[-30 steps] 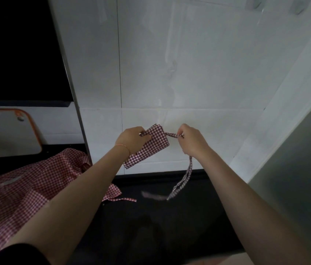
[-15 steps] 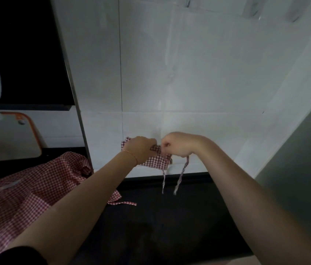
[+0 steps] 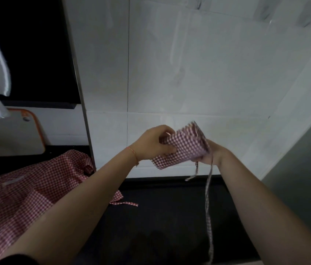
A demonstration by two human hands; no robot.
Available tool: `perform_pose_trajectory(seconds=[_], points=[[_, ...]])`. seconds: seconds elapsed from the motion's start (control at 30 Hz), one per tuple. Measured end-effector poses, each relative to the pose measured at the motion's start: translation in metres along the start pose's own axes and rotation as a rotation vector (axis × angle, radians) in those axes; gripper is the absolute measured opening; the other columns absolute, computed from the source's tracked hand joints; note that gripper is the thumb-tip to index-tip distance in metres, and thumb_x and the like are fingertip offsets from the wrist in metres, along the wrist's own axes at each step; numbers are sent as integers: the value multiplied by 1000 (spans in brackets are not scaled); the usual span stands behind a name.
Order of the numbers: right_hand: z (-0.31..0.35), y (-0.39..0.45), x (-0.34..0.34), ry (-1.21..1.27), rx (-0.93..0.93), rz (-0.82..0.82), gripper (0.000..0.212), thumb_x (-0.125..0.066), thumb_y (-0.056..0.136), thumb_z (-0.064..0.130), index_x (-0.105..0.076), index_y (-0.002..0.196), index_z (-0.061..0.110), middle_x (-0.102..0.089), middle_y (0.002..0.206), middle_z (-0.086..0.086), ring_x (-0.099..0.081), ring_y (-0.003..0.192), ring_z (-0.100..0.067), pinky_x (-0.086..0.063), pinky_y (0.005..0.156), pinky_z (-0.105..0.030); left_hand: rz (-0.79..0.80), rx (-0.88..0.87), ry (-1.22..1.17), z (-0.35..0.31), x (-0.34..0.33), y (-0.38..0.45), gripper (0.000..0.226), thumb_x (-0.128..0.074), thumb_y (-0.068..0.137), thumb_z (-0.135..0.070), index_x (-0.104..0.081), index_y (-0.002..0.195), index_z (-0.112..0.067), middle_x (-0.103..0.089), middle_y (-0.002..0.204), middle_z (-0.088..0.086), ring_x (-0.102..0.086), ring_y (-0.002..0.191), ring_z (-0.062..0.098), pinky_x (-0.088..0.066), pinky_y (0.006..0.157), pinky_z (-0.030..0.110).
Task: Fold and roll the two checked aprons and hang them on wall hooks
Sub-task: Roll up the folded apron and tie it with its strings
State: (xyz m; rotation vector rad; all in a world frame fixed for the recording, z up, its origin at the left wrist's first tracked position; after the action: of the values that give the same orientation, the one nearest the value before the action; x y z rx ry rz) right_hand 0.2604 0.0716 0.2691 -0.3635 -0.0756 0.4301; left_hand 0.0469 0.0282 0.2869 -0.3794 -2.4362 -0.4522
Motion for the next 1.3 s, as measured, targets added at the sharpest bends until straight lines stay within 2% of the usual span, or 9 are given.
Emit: perform_pose_trajectory(seconds=[0.13,0.27,0.4,0.53,0.63,0.73,0.87,1.07,1.3], points=[[-15,11,-4,-191,25,46,22,-46,100,4,-46,79,12,-46,58,0,-35,44,-8,-28,43,-21,-74,66,-6,5,4,5,51,-67,90,-22,-52,138,-21,-59,129,-1,-54,109,12,-47,98,32],[-11,8,-10,-400,20,-61,9,-70,89,16,-71,97,11,-72,91,-5,-65,81,-17,-54,76,-31,-124,189,-18,20,-1,8,46,-66,89,-18,-53,133,-18,-59,127,4,-59,112,27,-55,91,45],[-7,8,-8,-143,96,-130,19,-56,98,17,-69,99,4,-71,93,-11,-69,89,-26,-54,87,-36,-201,272,66,31,1,9,44,-64,90,-21,-55,132,-16,-61,124,3,-59,109,24,-54,93,39],[-7,1,-15,92,91,-25,32,-40,105,27,-61,92,7,-45,63,-4,-45,51,-16,-49,62,-32,-213,373,74,35,2,8,31,-62,91,-26,-63,118,-12,-66,111,7,-65,96,27,-58,84,42],[-11,-2,-23,75,118,99,30,-39,105,24,-61,96,8,-34,61,0,-27,48,-11,-25,46,-23,-234,471,-14,39,2,8,15,-63,91,-27,-61,97,-13,-66,97,7,-69,86,29,-60,77,43],[-20,-2,-27,52,78,229,29,-39,105,24,-62,98,7,-33,60,1,-24,46,-9,-19,44,-23,-258,558,-301,43,3,10,26,-68,89,-21,-63,110,-5,-65,107,7,-69,90,29,-62,73,40],[-35,-1,-22,-46,-73,318,29,-42,103,27,-54,80,13,-33,58,3,-24,45,-8,-18,45,-22,-11,453,-628,37,14,5,38,-68,89,-17,-61,122,0,-65,122,9,-63,109,27,-61,73,31],[-34,16,-9,-394,-291,5,27,-41,101,8,-57,79,7,-50,72,-8,-44,62,-16,-34,60,-28,575,293,-83,8,16,-1,34,-72,86,-19,-67,119,-12,-72,108,-1,-72,91,21,-59,71,26],[18,2,-26,-632,-151,-8,24,-57,98,23,-68,95,2,-37,57,3,-26,45,-9,-18,45,-23,586,404,355,5,-15,4,41,-67,90,-25,-61,128,-10,-62,124,7,-74,81,29,-57,73,23]])
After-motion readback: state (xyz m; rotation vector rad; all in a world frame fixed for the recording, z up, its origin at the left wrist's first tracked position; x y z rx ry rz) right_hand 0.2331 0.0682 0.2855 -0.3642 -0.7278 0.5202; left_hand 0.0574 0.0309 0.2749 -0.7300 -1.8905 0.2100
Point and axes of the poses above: each hand's wrist, its own y-axis towards the middle knuckle, its own x-axis out of the back of the hand, z = x × y, the point moved 1 cm from there along y, towards the middle knuckle
